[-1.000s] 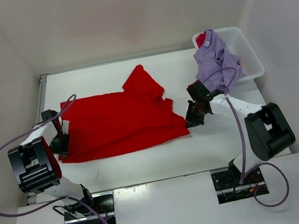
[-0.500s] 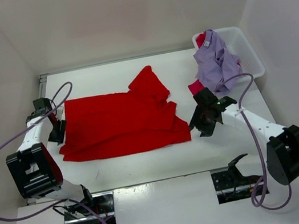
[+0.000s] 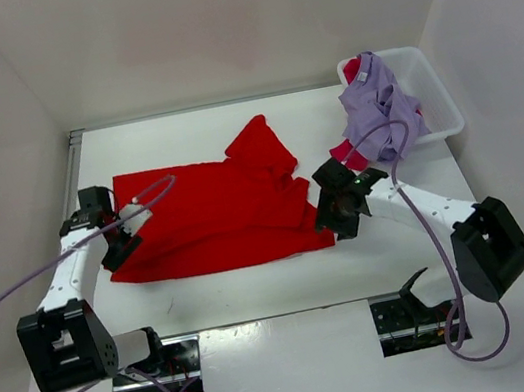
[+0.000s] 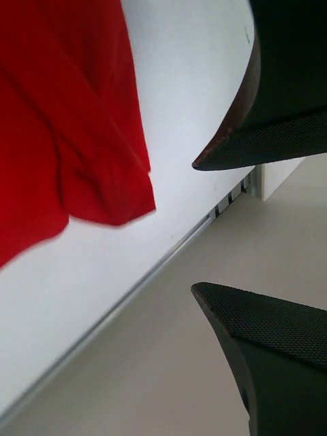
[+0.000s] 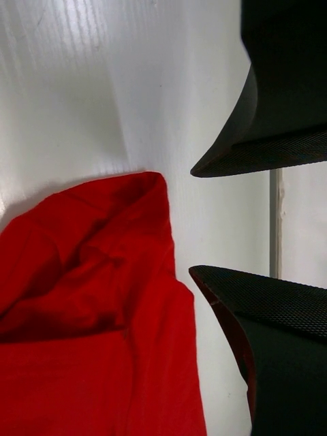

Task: Fold and stack the t-shirts
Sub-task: Fold the flattened tshirt in 1/3 of the way

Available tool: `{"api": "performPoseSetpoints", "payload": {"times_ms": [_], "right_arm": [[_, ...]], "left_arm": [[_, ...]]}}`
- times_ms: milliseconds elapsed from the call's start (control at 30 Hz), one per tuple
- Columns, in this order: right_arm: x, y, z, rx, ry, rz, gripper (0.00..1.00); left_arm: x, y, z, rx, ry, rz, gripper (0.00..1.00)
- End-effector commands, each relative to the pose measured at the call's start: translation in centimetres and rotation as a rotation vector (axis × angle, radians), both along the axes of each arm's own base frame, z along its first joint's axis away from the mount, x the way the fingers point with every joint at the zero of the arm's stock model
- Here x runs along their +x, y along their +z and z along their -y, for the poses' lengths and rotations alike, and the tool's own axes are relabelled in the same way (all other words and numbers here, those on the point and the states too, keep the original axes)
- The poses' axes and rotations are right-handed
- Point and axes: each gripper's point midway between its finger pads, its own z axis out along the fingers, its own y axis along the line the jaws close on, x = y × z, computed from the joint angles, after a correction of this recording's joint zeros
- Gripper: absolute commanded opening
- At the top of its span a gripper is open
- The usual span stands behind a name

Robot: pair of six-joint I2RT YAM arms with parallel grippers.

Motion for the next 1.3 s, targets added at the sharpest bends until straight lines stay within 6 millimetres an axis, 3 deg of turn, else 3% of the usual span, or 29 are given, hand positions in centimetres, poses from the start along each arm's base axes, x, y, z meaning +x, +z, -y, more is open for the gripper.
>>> {"api": "performPoseSetpoints", "payload": {"times_ms": [0, 67, 267, 400, 500, 633, 800, 933, 1167, 1267], "right_arm": [[1.6, -0.1, -0.8, 0.006, 0.023, 0.05, 0.6], [1.1, -0.8, -0.7, -0.002, 0.035, 0.026, 0.6], [1.1, -0.9, -0.9, 0.008, 0.047, 0.03, 0.6], [0.9, -1.4, -0.9, 0.007, 0.059, 0.017, 0.6], [1.1, -1.4, -1.0, 0.011, 0.059, 0.025, 0.6], [0.6, -2.5, -0.7, -0.002, 0.05, -0.004, 0.59], [0.4, -3.1, -0.6, -0.001, 0.033, -0.014, 0.59], [0.0, -3.3, -0.7, 0.005, 0.027, -0.028, 0.59], [0.0, -3.3, -0.7, 0.005, 0.027, -0.028, 0.59], [0.0, -3.3, -0.7, 0.005, 0.027, -0.028, 0.59]], "left_arm": [[-0.6, -2.4, -0.2, 0.037, -0.125, -0.128, 0.74], [0.3, -2.6, -0.5, 0.04, -0.114, -0.135, 0.74], [0.4, -4.0, -0.3, 0.01, -0.09, -0.171, 0.73], [-0.1, -5.9, -0.9, 0.041, -0.064, -0.213, 0.73], [1.0, -5.9, -1.4, 0.067, -0.032, -0.181, 0.69], [2.7, -5.8, -1.6, 0.08, -0.017, -0.14, 0.59], [3.5, -5.6, -1.3, 0.095, -0.002, -0.111, 0.32], [5.3, -4.4, -1.2, 0.113, 0.012, -0.042, 0.32], [8.1, -6.2, -1.7, 0.136, 0.064, 0.017, 0.38], [9.7, -6.0, -2.2, 0.145, 0.134, 0.055, 0.45]]}}
